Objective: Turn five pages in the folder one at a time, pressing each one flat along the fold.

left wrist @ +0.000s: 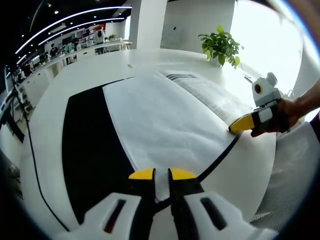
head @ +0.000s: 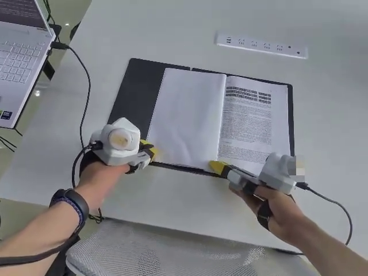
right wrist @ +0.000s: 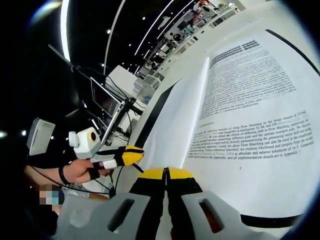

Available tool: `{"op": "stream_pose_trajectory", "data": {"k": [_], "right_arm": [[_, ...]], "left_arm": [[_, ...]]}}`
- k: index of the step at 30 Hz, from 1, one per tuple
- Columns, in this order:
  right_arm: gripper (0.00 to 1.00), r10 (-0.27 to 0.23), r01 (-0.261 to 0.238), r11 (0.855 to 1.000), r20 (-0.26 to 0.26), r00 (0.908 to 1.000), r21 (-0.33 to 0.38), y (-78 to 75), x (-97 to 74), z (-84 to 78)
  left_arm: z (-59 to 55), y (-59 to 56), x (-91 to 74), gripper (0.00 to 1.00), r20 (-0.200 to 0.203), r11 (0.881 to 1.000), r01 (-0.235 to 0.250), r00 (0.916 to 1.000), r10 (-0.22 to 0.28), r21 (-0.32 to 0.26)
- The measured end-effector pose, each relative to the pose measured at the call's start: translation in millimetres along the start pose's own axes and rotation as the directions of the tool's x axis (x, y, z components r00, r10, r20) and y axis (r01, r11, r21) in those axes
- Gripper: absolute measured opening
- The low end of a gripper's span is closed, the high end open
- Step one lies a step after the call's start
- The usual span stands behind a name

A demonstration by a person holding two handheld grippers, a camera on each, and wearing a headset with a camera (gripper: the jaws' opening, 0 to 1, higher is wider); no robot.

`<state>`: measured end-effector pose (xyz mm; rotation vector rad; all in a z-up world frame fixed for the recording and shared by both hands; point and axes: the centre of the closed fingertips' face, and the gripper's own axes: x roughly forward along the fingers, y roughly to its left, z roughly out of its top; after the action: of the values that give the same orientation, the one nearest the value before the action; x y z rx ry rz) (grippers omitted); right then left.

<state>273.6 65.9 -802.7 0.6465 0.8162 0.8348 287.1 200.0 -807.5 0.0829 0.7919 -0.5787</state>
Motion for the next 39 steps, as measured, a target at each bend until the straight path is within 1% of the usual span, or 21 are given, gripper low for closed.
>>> {"op": "stream_pose_trajectory", "data": {"k": [6,11,12,15,17,19,21,23,26,28,30,31,32,33,35,36,37,38,39], "right_arm": [[0.00,-0.007,0.007,1.000,-0.004,1.0000,0.004,-3.0,-2.2,-3.4],[0.00,-0.016,0.016,1.000,-0.011,0.9998,-0.007,-0.7,-2.8,-4.0],[0.00,-0.020,0.019,1.000,-0.018,0.9996,-0.024,-0.1,-3.4,-4.3],[0.00,-0.031,0.029,0.999,-0.031,0.9991,-0.038,0.1,-5.8,-3.7],[0.01,-0.039,0.037,0.998,-0.028,0.9989,-0.049,0.3,-8.4,-0.8],[0.05,-0.040,0.039,0.998,-0.022,0.9990,-0.055,1.6,-12.2,3.8],[0.07,-0.034,0.033,0.997,-0.018,0.9992,-0.066,3.8,-16.6,9.2],[0.10,-0.041,0.039,0.994,-0.013,0.9991,-0.100,5.5,-22.1,16.1],[0.15,-0.072,0.070,0.983,-0.005,0.9974,-0.167,3.0,-32.7,26.6],[0.18,-0.077,0.076,0.980,0.001,0.9970,-0.184,2.9,-38.3,30.7],[0.19,-0.092,0.090,0.972,0.005,0.9958,-0.217,0.9,-46.1,34.8],[0.19,-0.100,0.099,0.965,0.007,0.9949,-0.242,0.8,-51.4,37.0],[0.20,-0.105,0.104,0.962,0.008,0.9944,-0.254,0.6,-54.9,38.3],[0.21,-0.116,0.114,0.956,0.007,0.9932,-0.271,-0.7,-59.9,39.9],[0.23,-0.128,0.125,0.949,0.010,0.9917,-0.290,-2.1,-67.2,42.4],[0.25,-0.137,0.137,0.944,0.019,0.9904,-0.302,-2.9,-73.1,45.3],[0.26,-0.141,0.141,0.941,0.022,0.9898,-0.307,-3.0,-77.2,46.7],[0.26,-0.152,0.153,0.935,0.028,0.9879,-0.321,-4.6,-83.7,49.0],[0.27,-0.161,0.162,0.930,0.032,0.9865,-0.330,-5.9,-88.1,50.6]], "left_arm": [[0.0,-1.7,0.4,0.11,-0.011,1.000,0.003,0.9999,-0.003,0.009],[0.2,-5.7,-0.1,0.15,-0.023,1.000,0.014,0.9996,-0.014,0.017],[-0.4,-5.3,0.6,0.16,-0.026,1.000,0.017,0.9995,-0.016,0.013],[0.0,-8.1,-1.3,0.19,-0.028,1.000,0.024,0.9993,-0.025,-0.014],[0.0,-10.6,-4.0,0.21,-0.032,1.000,0.024,0.9992,-0.025,-0.009],[0.2,-13.4,-8.0,0.22,-0.034,1.000,0.023,0.9991,-0.023,-0.001],[2.4,-15.6,-13.1,0.25,-0.026,1.000,0.024,0.9994,-0.024,-0.007],[4.1,-17.6,-17.3,0.29,-0.022,1.000,0.022,0.9995,-0.022,-0.008],[7.5,-20.3,-25.4,0.33,-0.006,1.000,0.014,0.9999,-0.014,-0.008],[8.4,-22.9,-30.1,0.35,0.000,1.000,0.013,0.9999,-0.013,-0.004],[9.1,-25.1,-34.5,0.36,0.002,1.000,0.012,0.9999,-0.012,0.005],[10.1,-25.9,-36.6,0.37,0.006,1.000,0.012,0.9999,-0.012,0.007],[9.7,-23.9,-34.5,0.38,0.009,1.000,0.012,0.9999,-0.012,0.009],[10.5,-24.0,-36.0,0.38,0.010,1.000,0.011,0.9999,-0.011,0.010],[13.1,-24.1,-40.2,0.40,0.017,1.000,0.010,0.9998,-0.010,0.019],[14.0,-22.7,-40.1,0.40,0.023,1.000,0.011,0.9997,-0.011,0.025],[15.1,-22.7,-41.8,0.42,0.025,1.000,0.012,0.9996,-0.012,0.028],[15.8,-22.5,-43.4,0.43,0.026,0.999,0.013,0.9996,-0.014,0.031],[18.0,-23.8,-47.5,0.43,0.030,0.999,0.014,0.9994,-0.015,0.037]]}}
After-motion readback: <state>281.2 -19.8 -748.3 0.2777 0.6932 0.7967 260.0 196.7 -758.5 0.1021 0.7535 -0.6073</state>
